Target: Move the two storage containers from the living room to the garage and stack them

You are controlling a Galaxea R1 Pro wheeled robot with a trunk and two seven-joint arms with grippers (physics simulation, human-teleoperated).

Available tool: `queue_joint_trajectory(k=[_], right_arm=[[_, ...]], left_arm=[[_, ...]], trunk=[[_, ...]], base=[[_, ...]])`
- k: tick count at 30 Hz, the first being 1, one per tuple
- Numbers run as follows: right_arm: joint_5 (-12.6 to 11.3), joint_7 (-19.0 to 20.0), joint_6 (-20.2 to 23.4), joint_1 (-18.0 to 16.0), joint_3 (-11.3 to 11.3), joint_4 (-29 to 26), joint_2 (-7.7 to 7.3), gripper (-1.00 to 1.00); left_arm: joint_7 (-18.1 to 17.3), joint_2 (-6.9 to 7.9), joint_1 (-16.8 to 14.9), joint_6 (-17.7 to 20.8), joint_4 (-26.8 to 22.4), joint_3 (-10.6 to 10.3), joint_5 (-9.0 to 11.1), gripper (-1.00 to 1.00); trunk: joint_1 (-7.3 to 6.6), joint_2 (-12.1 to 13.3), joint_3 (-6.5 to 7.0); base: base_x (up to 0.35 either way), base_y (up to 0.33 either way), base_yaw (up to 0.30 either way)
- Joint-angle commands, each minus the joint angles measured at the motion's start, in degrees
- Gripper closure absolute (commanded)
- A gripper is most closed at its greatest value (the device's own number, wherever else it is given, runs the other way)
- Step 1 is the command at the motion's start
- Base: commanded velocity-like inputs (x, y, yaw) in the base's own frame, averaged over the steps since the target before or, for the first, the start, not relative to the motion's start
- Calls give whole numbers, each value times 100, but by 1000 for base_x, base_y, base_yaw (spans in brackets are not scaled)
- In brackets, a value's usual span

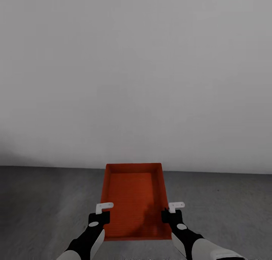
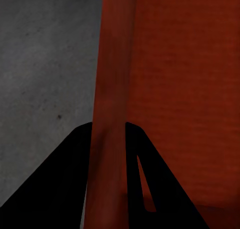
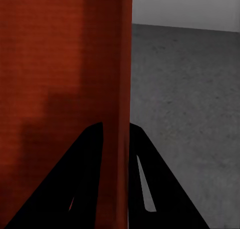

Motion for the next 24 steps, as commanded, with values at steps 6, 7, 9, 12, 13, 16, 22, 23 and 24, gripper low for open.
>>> queue_joint_trajectory(k=[6,7,9,12,13,16,22,23,24], right_arm=[[-12,-43,-16,-4,-132,15,0,100],[-12,-43,-16,-4,-132,14,0,100],[-12,-43,-16,-2,-132,14,0,100],[-12,-43,-16,-4,-132,14,0,100],[-12,-43,-16,-3,-132,15,0,100],[-12,-43,-16,-2,-132,14,0,100],[-12,-43,-16,-2,-132,17,0,100],[-12,-43,-16,-1,-132,16,0,100],[-12,-43,-16,-1,-132,15,0,100]], left_arm=[[54,48,-5,14,-260,212,-95,100],[54,48,-6,14,-260,211,-95,100],[54,48,-5,14,-260,211,-95,100],[55,48,-6,14,-260,212,-95,100],[54,48,-5,14,-260,210,-95,100],[54,48,-6,14,-260,210,-95,100],[55,48,-8,14,-260,210,-95,100],[55,48,-8,14,-260,210,-95,100],[56,48,-5,14,-260,211,-95,100]], trunk=[[0,-5,-62],[0,-5,-71],[0,-5,-90],[0,-5,-117],[0,-5,-126],[0,-5,-154],[0,-5,-209],[0,-5,-218],[0,-5,-228]], base=[[0,0,0],[0,0,0],[0,0,0],[0,0,0],[0,0,0],[0,0,0],[0,0,0],[0,0,0],[0,0,0]])
